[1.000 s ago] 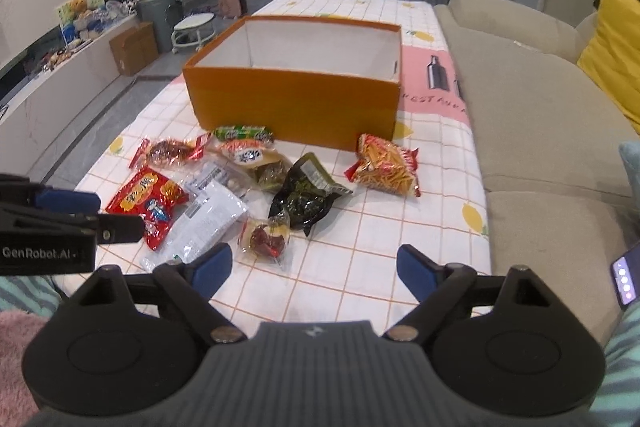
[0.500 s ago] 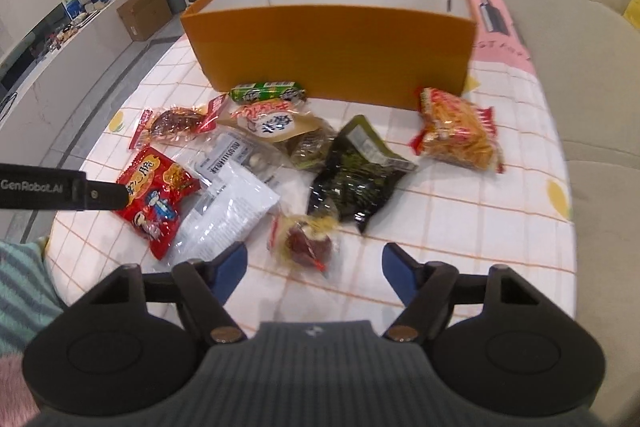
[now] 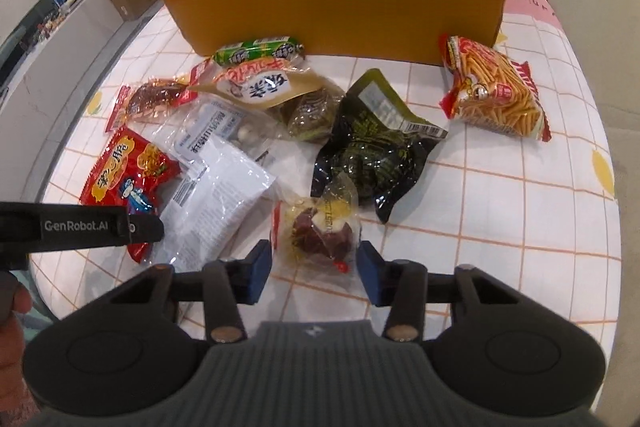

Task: Organize snacks
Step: 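Lower the right tool onto the wrapped red date while the left tool approaches the red bag, then grasp the red spicy-strip bag with the left tool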

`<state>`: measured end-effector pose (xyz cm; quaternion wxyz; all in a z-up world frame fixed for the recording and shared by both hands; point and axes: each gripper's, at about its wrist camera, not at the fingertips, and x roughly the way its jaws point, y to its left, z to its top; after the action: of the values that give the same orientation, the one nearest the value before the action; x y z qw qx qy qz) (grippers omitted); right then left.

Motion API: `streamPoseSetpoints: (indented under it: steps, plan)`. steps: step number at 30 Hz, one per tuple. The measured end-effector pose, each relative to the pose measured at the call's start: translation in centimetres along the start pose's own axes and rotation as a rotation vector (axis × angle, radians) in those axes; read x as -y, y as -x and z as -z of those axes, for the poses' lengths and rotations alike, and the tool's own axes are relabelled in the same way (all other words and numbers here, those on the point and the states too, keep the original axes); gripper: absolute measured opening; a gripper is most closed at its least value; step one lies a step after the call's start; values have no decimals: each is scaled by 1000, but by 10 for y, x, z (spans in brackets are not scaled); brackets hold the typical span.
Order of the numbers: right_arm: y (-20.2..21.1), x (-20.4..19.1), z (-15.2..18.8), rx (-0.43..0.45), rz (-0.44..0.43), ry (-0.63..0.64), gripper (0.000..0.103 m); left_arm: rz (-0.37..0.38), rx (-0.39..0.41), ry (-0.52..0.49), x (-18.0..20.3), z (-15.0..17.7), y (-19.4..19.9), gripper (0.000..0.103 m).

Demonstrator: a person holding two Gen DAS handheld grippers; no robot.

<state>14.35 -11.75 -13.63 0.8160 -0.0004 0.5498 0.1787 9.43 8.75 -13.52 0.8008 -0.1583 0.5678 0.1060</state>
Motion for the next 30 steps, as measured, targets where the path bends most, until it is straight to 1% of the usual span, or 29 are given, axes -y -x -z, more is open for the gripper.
streamPoseSetpoints:
  steps: [2, 3, 4, 6, 7, 9, 10, 13, 15, 17, 18, 19, 21, 23, 25, 27, 30]
  plan:
    - [1, 2, 0, 1, 1, 4, 44, 3, 5, -25, 1, 1, 2, 47]
    - [2, 4, 0, -1, -1, 3, 43, 3, 3, -46, 1, 2, 4, 29]
    - [2, 5, 1, -4, -4, 0, 43, 8, -5, -61, 1, 2, 5, 24]
    - [5, 9, 3, -10, -3, -4, 43, 41, -30, -98, 1, 5, 8, 21]
    - [6, 11, 5, -11, 4, -3, 43, 51, -41, -119, 3, 7, 8, 10]
    - [9, 13, 8, -13, 20, 1, 43, 72, -62, -169, 8, 13, 11, 6]
    - [10, 14, 9, -14, 27, 3, 43, 89, -72, -199, 11, 16, 13, 2]
    - [13, 19, 13, -19, 43, 3, 43, 144, -94, -275, 22, 25, 17, 0]
    - [16, 22, 17, -21, 51, 0, 43, 142, -90, -290, 26, 28, 20, 1]
    - [17, 26, 19, -21, 58, -4, 43, 97, -75, -266, 25, 26, 20, 13]
    - [18, 27, 19, -21, 62, -5, 43, 75, -71, -240, 24, 25, 21, 32]
    - [19, 28, 20, -21, 66, -6, 43, 64, -67, -199, 20, 22, 21, 54]
    - [19, 28, 20, -19, 72, -7, 44, 60, -53, -109, 12, 19, 22, 73]
    - [19, 28, 20, -16, 71, -5, 44, 61, -40, -45, 5, 14, 23, 74]
    - [19, 26, 20, -14, 64, -4, 45, 57, -42, 23, 1, 8, 21, 81]
    - [18, 24, 20, -11, 59, 1, 46, 54, -34, 95, -1, 1, 18, 82]
    - [18, 21, 20, -5, 62, 17, 46, 29, -19, 166, -2, -9, 12, 83]
